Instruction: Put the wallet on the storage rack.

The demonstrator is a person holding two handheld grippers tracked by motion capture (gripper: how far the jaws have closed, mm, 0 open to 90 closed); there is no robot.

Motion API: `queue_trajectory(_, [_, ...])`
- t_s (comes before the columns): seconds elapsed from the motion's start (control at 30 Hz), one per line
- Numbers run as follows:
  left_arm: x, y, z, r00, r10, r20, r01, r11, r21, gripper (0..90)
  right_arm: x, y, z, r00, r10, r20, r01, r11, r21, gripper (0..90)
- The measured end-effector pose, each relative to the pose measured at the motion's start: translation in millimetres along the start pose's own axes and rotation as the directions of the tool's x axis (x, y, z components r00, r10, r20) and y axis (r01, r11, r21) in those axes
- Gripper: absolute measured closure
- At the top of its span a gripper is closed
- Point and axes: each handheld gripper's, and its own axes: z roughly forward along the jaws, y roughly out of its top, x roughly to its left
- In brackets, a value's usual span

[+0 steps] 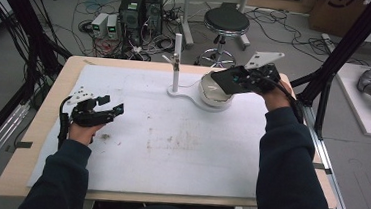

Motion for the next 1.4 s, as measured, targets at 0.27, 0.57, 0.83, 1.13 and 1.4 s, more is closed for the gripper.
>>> queue_trajectory(0.27, [0.8, 0.1, -0.6, 0.9999, -0.010, 0.004, 0.010, 0.9999, -0.003, 28.5, 1.7, 6.5, 34.5, 0.9976, -0.069, 0.005, 0.068, 0.994, 0.085, 73.2])
queue_trajectory(0.57, [0.5, 0.0, -1.0, 1.0000, -0.006, 0.004, 0.006, 1.0000, 0.002, 28.5, 11.7, 5.7, 65.2, 0.9991, -0.016, -0.040, 0.020, 0.995, 0.098, 69.7])
queue_trajectory(0.83, [2.0, -0.4, -2.6, 0.9999, -0.016, 0.003, 0.016, 0.9999, -0.002, 28.5, 26.8, -8.8, 64.4, 0.9959, 0.074, -0.051, -0.073, 0.997, 0.029, 47.5])
queue_trajectory(1.13, [0.4, -0.5, -1.7, 0.9999, -0.011, 0.003, 0.011, 0.9999, 0.002, 28.5, 22.7, -34.7, 38.4, 0.9695, 0.188, -0.158, -0.189, 0.982, 0.005, 39.7])
queue_trajectory(1.4, [0.5, -0.3, -2.2, 0.9999, -0.015, 0.004, 0.015, 0.9999, 0.002, 28.5, 24.6, -45.2, 18.3, 0.9793, 0.152, -0.134, -0.158, 0.987, -0.029, 40.5])
